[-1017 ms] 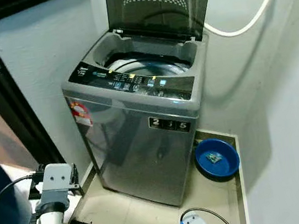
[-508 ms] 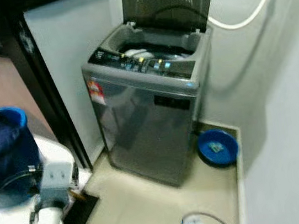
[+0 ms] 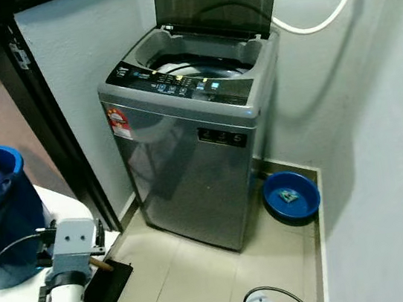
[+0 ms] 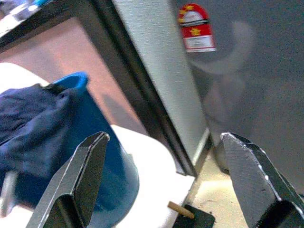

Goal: Clothes washing

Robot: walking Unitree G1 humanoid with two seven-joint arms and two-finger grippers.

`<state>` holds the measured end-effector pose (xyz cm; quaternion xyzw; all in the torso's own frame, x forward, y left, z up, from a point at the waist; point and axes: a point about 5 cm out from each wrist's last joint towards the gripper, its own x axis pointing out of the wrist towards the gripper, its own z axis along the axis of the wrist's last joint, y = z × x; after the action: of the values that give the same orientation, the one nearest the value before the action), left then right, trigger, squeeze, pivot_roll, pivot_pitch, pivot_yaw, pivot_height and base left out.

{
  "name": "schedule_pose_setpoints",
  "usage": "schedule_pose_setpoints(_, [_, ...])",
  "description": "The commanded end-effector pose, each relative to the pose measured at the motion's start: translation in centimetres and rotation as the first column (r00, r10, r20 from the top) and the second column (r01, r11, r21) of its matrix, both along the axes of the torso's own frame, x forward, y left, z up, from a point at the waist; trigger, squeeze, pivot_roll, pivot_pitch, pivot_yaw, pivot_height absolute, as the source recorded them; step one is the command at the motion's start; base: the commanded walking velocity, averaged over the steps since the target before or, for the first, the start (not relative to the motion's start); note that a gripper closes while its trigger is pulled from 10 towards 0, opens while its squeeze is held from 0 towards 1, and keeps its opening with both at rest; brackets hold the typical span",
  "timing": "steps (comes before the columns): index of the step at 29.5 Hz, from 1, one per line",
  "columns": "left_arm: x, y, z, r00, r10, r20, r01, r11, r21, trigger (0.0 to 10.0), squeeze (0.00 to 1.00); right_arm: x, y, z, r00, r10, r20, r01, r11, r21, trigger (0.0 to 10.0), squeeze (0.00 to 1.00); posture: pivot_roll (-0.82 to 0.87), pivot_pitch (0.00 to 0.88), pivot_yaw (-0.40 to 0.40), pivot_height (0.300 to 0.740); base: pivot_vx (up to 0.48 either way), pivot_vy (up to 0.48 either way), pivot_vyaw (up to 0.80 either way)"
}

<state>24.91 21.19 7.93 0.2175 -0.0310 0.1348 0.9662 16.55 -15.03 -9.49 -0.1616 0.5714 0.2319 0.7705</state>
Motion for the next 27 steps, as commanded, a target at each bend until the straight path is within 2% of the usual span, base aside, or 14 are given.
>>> schedule_pose_setpoints(1, [-0.4, 0.7, 0.0, 0.999, 0.038, -0.008, -0.038, 0.999, -0.007, 10.0, 0.00, -0.1, 0.1, 0.0, 1.000, 0.010, 0.004, -0.010, 1.000, 0.007, 10.0, 0.00, 0.28, 0.000, -0.105, 0.740, 0.000, 0.000, 0.79])
schedule_pose_setpoints(3, [-0.4, 0.8, 0.1, 0.999, 0.041, -0.005, -0.041, 0.999, -0.008, 10.0, 0.00, -0.1, 0.1, -0.1, 1.000, 0.007, 0.006, -0.007, 1.000, 0.005, 10.0, 0.00, 0.28, 0.000, -0.105, 0.740, 0.000, 0.000, 0.79])
schedule_pose_setpoints(13, [-0.5, 1.3, 0.8, 0.998, 0.067, 0.019, -0.067, 0.998, 0.001, 10.0, 0.00, -0.4, -0.2, -0.2, 1.000, 0.000, 0.003, 0.000, 1.000, -0.007, 10.0, 0.00, 0.29, 0.000, -0.109, 0.740, 0.000, 0.000, 0.00])
schedule_pose_setpoints(15, [-0.5, 1.3, 1.1, 0.997, 0.062, 0.045, -0.061, 0.998, -0.024, 10.0, 0.00, -0.3, -0.1, -0.1, 1.000, -0.002, 0.004, 0.002, 1.000, -0.005, 10.0, 0.00, 0.29, 0.000, -0.109, 0.740, 0.000, 0.000, 0.00])
schedule_pose_setpoints(22, [-0.6, 1.1, 1.1, 0.997, 0.060, 0.042, -0.059, 0.998, -0.037, 10.0, 0.00, -0.1, 0.2, -0.1, 1.000, -0.001, 0.008, 0.001, 1.000, -0.002, 10.0, 0.00, 0.29, 0.000, -0.111, 0.740, 0.000, 0.000, 0.00])
schedule_pose_setpoints(27, [-0.7, 1.0, 1.1, 0.998, 0.049, 0.042, -0.047, 0.998, -0.046, 10.0, 0.00, 0.1, 0.4, 0.0, 1.000, 0.001, 0.011, -0.001, 1.000, 0.004, 10.0, 0.00, 0.29, 0.000, -0.110, 0.740, 0.292, 0.000, 0.00])
